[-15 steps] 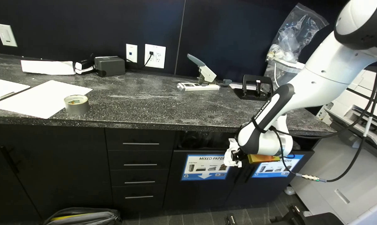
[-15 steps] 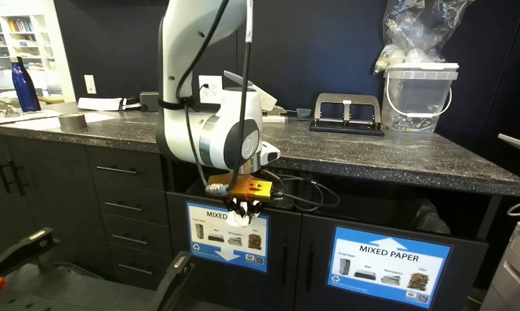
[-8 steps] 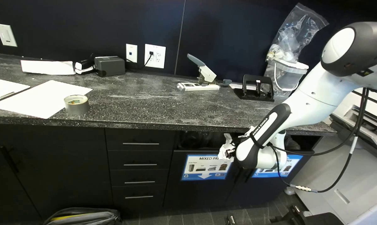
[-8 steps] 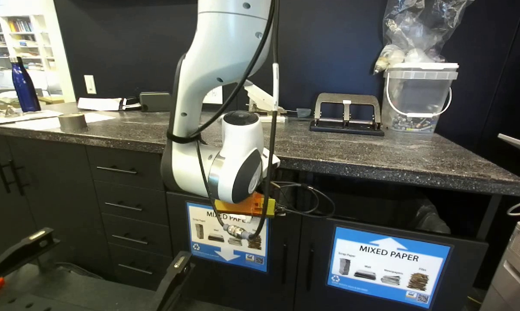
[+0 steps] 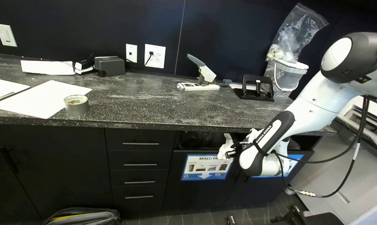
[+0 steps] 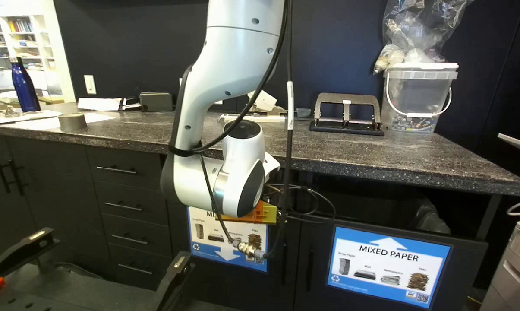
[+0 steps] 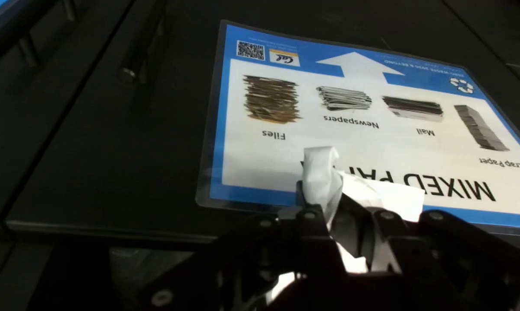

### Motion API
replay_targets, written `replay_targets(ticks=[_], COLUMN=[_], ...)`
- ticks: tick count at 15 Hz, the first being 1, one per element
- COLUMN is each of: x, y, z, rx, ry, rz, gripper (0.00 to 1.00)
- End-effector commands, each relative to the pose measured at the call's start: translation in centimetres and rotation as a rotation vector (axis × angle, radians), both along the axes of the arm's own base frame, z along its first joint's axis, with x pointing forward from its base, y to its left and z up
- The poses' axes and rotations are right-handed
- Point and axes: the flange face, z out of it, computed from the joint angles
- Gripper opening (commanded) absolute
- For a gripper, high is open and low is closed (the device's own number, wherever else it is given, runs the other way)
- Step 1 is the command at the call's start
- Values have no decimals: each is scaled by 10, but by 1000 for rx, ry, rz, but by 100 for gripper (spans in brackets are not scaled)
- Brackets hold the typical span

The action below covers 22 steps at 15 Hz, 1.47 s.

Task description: Put the papers in the first bin

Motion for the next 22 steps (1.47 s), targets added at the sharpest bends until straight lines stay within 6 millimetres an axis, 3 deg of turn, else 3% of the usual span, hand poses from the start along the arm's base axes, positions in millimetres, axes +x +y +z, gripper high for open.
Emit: replay_targets(ticks=[1, 6, 10, 13, 22], x=[16, 25, 32, 28, -35], y=[11, 21, 37, 44, 36], z=[13, 36, 61, 68, 47], rx=[-34, -84, -89, -72, 76], ry=[30, 129, 105, 61, -264], rz=[13, 17, 35, 27, -72], gripper=[8, 9, 9, 9, 9])
